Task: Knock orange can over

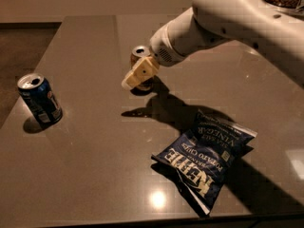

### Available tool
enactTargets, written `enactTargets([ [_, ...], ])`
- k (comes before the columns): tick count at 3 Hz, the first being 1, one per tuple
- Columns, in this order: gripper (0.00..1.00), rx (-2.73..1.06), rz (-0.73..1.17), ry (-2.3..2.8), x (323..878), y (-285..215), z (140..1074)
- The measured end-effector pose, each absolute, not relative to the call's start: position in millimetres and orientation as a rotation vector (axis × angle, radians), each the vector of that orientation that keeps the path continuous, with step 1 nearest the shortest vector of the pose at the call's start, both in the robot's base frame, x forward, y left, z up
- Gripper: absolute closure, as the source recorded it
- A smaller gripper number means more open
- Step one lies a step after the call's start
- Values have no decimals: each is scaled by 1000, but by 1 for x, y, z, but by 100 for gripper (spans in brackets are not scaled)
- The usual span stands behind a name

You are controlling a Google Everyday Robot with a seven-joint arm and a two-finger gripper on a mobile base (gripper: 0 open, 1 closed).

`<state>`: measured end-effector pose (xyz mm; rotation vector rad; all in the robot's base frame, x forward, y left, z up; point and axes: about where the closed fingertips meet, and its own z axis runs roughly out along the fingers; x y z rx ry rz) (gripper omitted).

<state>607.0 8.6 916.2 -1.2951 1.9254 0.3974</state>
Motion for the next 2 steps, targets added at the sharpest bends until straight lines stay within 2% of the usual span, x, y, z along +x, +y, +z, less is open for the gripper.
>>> enactTargets([
  [1,18,-1301,413,1928,620,15,911],
  [2,49,-1302,396,1938,625,12,919],
])
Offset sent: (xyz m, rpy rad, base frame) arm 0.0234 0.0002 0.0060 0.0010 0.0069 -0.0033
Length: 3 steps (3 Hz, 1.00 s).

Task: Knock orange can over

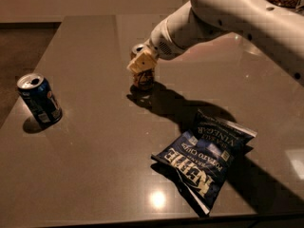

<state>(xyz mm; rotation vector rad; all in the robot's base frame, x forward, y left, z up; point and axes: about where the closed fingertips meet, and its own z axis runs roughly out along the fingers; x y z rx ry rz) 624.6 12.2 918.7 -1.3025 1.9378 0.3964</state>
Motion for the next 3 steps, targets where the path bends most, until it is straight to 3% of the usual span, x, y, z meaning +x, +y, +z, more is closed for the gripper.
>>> enactTargets([
  [1,72,-1302,354,1966,624,5,928],
  [2,100,-1375,152,2041,621,-19,959],
  [3,100,-1503,9,2103,620,-41,963],
])
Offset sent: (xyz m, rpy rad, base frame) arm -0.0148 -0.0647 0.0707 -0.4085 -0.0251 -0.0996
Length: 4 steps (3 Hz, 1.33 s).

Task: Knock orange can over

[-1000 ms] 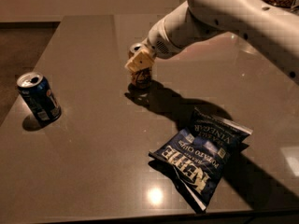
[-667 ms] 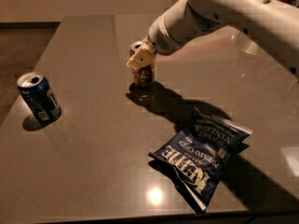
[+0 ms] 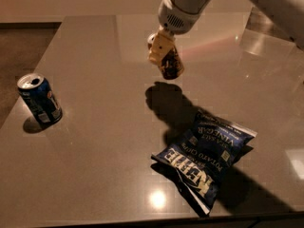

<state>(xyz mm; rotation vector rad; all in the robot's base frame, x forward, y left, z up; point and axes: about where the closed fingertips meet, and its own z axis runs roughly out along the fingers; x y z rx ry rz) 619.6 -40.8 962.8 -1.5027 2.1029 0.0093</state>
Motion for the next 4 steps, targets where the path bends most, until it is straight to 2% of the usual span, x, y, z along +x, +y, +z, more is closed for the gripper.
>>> enactTargets([
  [2,100,-1746,-182,2230,633,-86,932],
  [3,82,-1819,-233,2237,639,-91,914],
  [4,59,-1912,-254,2214,639,-86,894],
])
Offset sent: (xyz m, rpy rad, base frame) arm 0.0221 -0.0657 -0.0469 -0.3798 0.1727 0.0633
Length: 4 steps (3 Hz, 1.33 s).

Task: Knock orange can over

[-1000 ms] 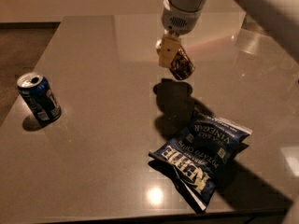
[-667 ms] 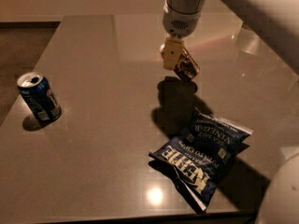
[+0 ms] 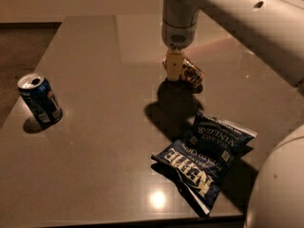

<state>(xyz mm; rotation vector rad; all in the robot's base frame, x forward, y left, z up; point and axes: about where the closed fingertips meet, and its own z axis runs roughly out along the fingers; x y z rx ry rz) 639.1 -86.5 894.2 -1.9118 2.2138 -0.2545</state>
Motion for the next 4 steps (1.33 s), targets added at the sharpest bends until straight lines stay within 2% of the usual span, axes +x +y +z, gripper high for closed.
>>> enactTargets([
  [2,13,-1984,-259,2197,638,-84,876],
  [3,0,-1984,-260,2196,639,-84,875],
  [4,0,-1984,-260,2196,639,-84,875],
])
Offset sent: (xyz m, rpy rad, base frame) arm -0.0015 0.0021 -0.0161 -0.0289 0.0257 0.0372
